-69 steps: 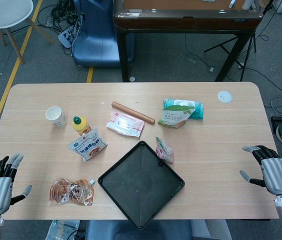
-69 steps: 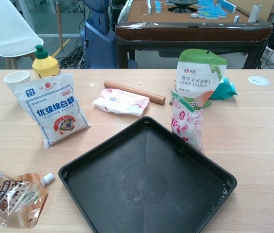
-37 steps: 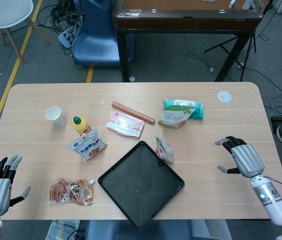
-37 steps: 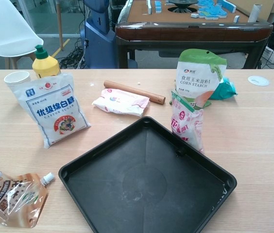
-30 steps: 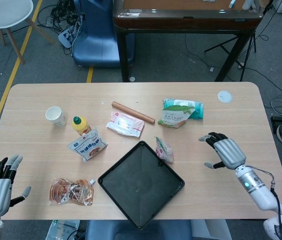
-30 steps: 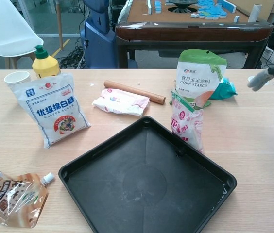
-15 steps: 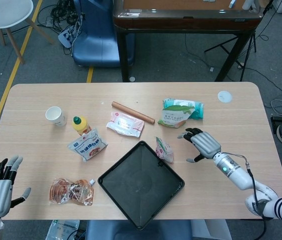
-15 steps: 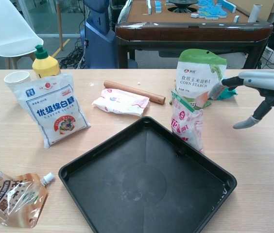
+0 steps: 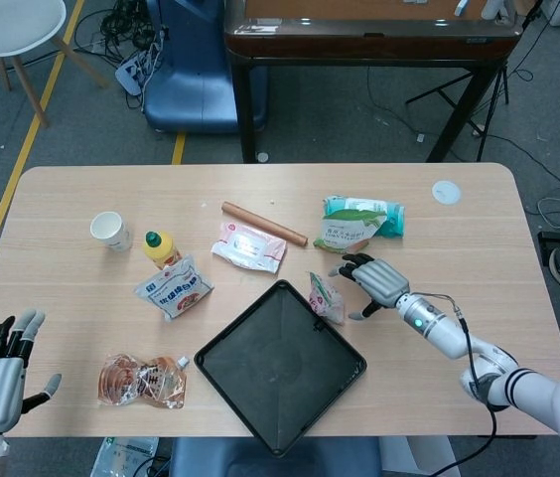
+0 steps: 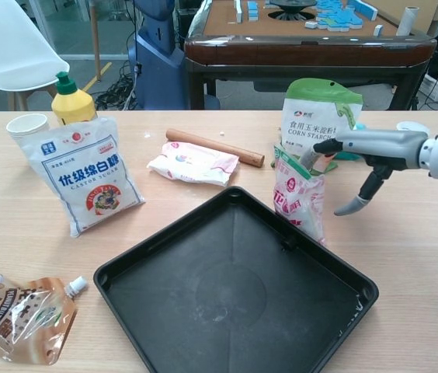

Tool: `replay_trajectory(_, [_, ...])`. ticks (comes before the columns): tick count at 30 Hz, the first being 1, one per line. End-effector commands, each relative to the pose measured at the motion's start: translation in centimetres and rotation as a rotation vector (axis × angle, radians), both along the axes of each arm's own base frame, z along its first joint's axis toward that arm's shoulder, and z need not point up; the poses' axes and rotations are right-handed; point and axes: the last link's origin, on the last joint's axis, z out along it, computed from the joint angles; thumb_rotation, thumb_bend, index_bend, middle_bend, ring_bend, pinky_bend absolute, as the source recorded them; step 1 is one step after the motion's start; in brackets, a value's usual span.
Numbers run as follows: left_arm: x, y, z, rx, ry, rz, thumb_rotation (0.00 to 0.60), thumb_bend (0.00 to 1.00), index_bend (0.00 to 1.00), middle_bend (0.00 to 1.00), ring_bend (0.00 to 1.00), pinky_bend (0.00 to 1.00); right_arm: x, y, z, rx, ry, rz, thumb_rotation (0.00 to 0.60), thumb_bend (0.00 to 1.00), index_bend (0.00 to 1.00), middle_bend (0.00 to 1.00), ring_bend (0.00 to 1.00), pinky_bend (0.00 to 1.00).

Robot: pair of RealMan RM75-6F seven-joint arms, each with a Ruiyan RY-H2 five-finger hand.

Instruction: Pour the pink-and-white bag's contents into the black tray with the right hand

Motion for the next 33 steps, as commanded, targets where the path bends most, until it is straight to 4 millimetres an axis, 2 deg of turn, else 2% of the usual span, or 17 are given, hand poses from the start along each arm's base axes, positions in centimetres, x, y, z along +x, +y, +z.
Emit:
replay_trajectory(1, [0.1, 0.0, 0.0, -0.002, 0.002, 0.000, 0.600, 0.20, 0.10, 0.10, 0.01, 0.05, 0.7, -0.5, -1.2, 0.037, -0.004, 0.005, 0.600, 0.01, 0.21, 0.22, 0.09, 0.10])
replay_trajectory(7, [0.2, 0.0, 0.0, -0.001, 0.006, 0.005, 0.600, 0.20, 0.10, 0.10, 0.01, 0.05, 1.2, -0.7, -2.2, 0.092, 0.026, 0.032, 0.600, 0.01, 0.21, 0.22, 0.09, 0.10])
replay_trajectory(13, [0.1, -0.1, -0.1, -0.004, 0.005, 0.010, 0.600, 0.20, 0.10, 0.10, 0.01, 0.04, 0.6, -0.7, -2.0, 0.103, 0.022, 0.020, 0.600, 0.01, 0.21, 0.22, 0.09, 0.10])
replay_trajectory(19, [0.0, -0.1, -0.2, -0.008, 0.003, 0.011, 0.600, 0.20, 0.10, 0.10, 0.01, 0.04, -1.0, 0.3, -1.3, 0.098, -0.009, -0.008, 0.600, 0.01, 0.21, 0.22, 0.09, 0.10])
replay_trajectory(28, [-0.1, 0.0, -0.6, -0.021, -0.002, 0.009, 0.600, 0.20, 0.10, 0.10, 0.01, 0.04, -3.9, 2.8, -0.3, 0.083, -0.084, -0.069, 0.600, 0.01, 0.21, 0.23, 0.09, 0.10])
replay_trajectory(33, [0.0, 0.2, -0.8, -0.032, -0.004, 0.005, 0.600, 0.20, 0.10, 0.10, 0.01, 0.04, -5.0, 3.2, -0.3, 0.058, -0.091, -0.100, 0.600, 0.01, 0.21, 0.24, 0.09, 0.10])
